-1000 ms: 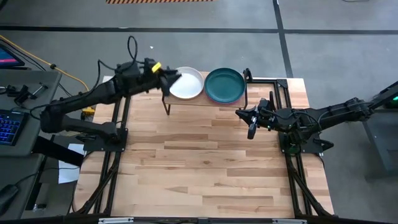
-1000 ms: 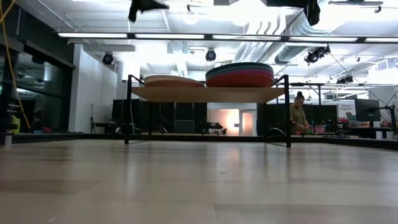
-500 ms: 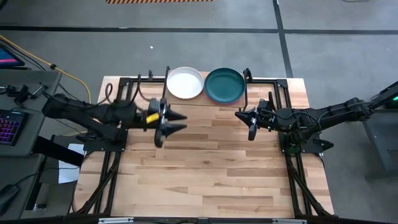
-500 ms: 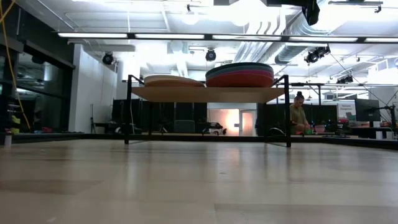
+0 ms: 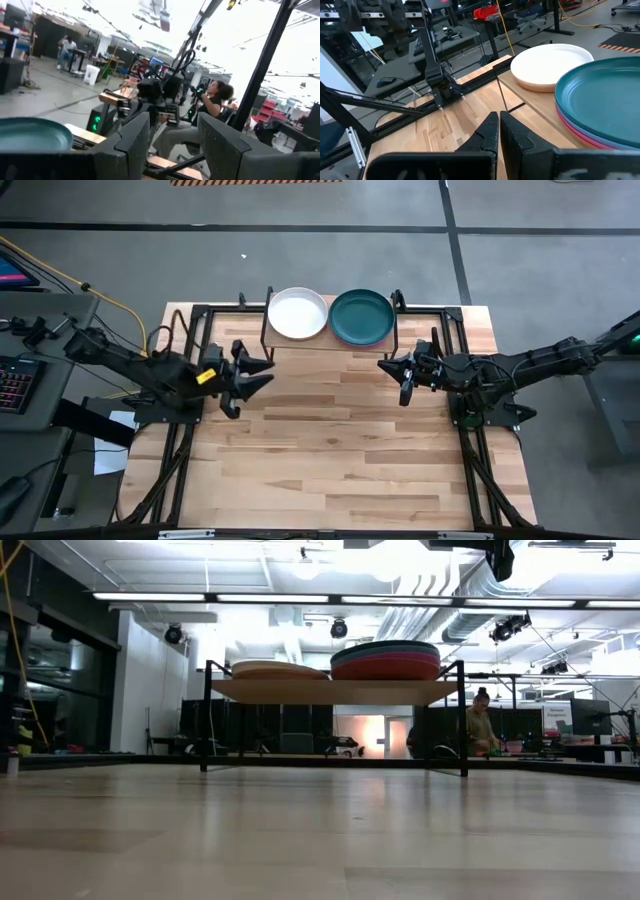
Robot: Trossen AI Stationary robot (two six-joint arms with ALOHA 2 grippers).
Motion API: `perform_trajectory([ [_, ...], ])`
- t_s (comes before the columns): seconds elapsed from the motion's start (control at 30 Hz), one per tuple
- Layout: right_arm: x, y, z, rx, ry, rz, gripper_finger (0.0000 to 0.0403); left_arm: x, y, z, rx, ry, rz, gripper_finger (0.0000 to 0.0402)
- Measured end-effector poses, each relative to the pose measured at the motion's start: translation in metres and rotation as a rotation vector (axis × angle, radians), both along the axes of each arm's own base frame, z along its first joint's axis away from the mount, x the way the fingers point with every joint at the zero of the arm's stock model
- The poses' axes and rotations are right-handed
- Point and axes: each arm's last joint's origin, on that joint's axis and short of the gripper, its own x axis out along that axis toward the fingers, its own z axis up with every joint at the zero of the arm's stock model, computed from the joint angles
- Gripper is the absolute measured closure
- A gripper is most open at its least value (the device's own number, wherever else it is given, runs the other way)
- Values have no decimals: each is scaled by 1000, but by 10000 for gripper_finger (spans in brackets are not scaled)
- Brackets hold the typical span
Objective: Place and stack plates onto a shelf
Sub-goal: Return to Home Position
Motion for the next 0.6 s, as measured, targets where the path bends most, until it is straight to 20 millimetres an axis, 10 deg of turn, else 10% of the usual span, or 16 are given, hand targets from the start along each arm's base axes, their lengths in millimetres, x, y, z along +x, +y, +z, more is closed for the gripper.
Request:
perform_trajectory([
  [0.6,0,0,0,20,-9,-4,403,-23,-3,-31,13,-44,-75,386],
])
